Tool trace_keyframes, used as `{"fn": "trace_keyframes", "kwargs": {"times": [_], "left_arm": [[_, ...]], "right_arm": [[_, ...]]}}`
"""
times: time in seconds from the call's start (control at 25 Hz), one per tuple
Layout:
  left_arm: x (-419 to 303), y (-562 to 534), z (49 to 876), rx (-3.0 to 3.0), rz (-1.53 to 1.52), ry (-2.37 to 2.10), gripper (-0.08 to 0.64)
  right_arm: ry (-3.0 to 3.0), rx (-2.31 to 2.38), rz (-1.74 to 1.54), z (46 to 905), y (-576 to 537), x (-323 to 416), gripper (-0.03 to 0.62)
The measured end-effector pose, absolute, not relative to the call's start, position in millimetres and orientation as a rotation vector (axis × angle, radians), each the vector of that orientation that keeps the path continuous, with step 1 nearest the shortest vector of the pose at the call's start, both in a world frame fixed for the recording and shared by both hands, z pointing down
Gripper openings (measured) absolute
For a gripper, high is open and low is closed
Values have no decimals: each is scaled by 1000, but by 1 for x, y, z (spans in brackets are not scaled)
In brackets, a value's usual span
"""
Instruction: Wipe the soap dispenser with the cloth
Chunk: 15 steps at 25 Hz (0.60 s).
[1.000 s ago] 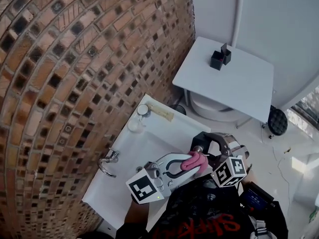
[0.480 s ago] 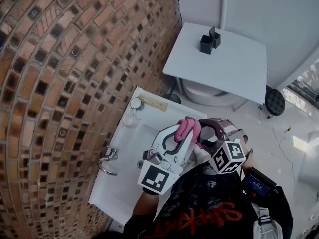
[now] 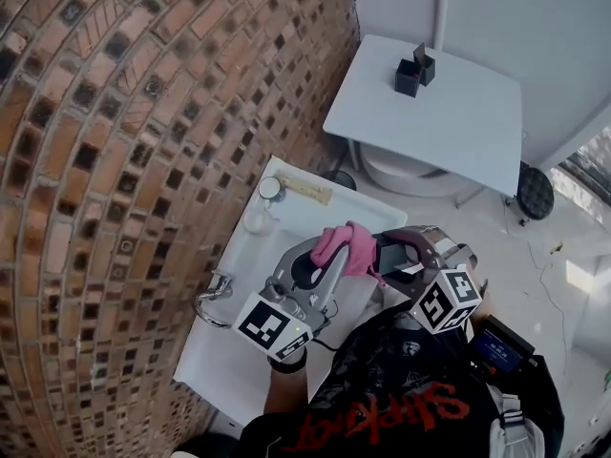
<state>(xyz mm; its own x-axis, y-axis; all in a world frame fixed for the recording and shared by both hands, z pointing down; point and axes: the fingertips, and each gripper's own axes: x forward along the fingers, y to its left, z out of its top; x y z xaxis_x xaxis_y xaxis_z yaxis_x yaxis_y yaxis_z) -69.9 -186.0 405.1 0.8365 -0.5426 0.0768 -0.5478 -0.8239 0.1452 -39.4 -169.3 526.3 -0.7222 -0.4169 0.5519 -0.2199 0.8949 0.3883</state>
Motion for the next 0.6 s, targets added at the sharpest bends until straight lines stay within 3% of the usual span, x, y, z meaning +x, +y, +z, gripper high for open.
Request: {"fn": "trace_keyframes", "kwargs": {"times": [0.28,0.6], "left_arm": [[-154,-188,416,2593,-202,-1222,47],[-198,-138,428,2408,-550,-1190,46]], "right_arm": [[-2675,296,-157,535,-161,-68,299],[-2838,224,128,624,-200,-119,298]]}}
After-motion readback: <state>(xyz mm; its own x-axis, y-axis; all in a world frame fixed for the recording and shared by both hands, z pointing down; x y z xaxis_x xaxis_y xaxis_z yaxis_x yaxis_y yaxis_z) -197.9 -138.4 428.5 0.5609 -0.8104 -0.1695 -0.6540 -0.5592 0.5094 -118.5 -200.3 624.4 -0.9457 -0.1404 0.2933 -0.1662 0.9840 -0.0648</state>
